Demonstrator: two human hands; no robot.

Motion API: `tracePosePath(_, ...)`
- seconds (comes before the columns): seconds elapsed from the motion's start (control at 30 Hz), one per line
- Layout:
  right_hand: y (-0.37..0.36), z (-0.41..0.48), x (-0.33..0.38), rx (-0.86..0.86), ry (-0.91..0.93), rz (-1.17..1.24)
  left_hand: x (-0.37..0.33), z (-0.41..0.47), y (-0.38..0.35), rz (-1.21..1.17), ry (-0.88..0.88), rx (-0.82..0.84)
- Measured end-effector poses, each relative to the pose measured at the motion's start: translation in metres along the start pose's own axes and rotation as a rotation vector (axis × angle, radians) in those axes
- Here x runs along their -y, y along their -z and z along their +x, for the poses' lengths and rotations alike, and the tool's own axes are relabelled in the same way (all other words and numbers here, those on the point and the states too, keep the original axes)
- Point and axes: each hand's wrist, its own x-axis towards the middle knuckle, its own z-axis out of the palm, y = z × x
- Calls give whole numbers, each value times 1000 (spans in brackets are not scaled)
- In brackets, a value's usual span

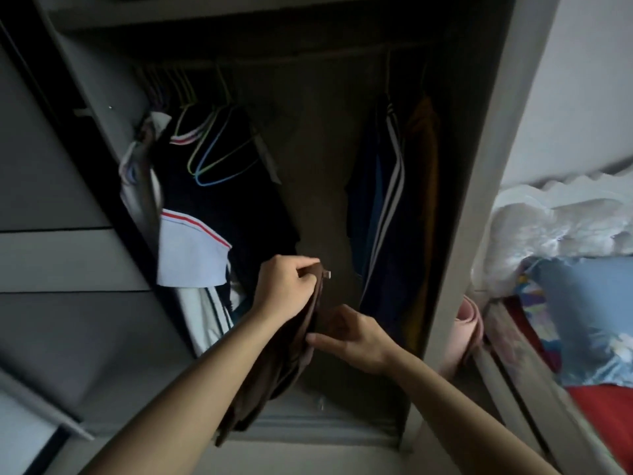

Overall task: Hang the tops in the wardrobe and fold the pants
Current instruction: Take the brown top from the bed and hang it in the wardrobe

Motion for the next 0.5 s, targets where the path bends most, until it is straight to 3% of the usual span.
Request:
tracePosePath(0.17, -1, 86, 15, -77, 141, 7, 27, 51, 20, 40, 50, -40)
tracePosePath(0.27, 16, 131, 16, -180, 128, 248, 64, 80, 39, 99, 145, -106)
tracePosePath(0.33, 27, 160, 17, -208, 82, 361, 91, 95, 47, -96, 345, -151)
tracePosePath(0.4, 33, 187, 20, -187, 70, 383, 106, 105, 49, -458, 601, -161)
tracePosePath(0.5, 33, 221, 29, -155, 105, 313, 123, 119, 42, -631, 705, -158)
